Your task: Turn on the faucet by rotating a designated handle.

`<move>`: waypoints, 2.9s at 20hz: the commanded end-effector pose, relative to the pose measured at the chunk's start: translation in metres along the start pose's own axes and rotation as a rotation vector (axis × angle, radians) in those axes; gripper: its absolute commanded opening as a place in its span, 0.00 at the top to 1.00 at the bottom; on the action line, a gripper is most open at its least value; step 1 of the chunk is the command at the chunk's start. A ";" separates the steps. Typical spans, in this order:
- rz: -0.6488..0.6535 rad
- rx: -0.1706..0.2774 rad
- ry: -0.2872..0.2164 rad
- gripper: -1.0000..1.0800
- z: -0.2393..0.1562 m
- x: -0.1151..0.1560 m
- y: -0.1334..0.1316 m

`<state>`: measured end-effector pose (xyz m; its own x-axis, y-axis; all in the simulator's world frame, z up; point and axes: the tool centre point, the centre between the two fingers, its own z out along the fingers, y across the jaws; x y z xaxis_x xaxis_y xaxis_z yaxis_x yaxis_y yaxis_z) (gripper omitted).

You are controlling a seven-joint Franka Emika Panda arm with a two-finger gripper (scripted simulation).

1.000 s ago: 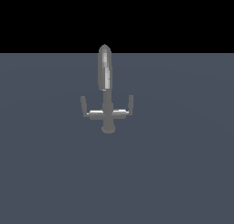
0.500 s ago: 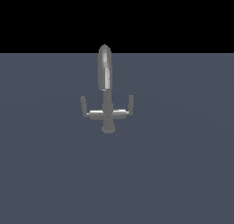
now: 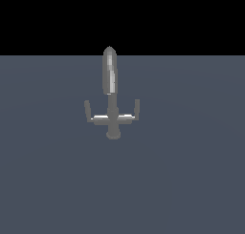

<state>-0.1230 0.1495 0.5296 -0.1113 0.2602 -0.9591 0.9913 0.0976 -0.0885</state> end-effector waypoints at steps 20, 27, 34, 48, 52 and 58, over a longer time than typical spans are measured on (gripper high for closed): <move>-0.786 0.153 -0.212 1.00 0.021 0.110 0.093; -1.055 0.214 -0.237 1.00 0.039 0.154 0.119; -1.326 0.270 -0.241 1.00 0.060 0.200 0.140; -1.867 0.347 -0.189 1.00 0.108 0.296 0.169; -1.991 0.355 -0.168 1.00 0.118 0.318 0.172; -2.120 0.358 -0.142 1.00 0.129 0.341 0.175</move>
<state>0.0214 0.1320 0.1581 -0.8062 -0.0230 0.5912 -0.5882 -0.0759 -0.8051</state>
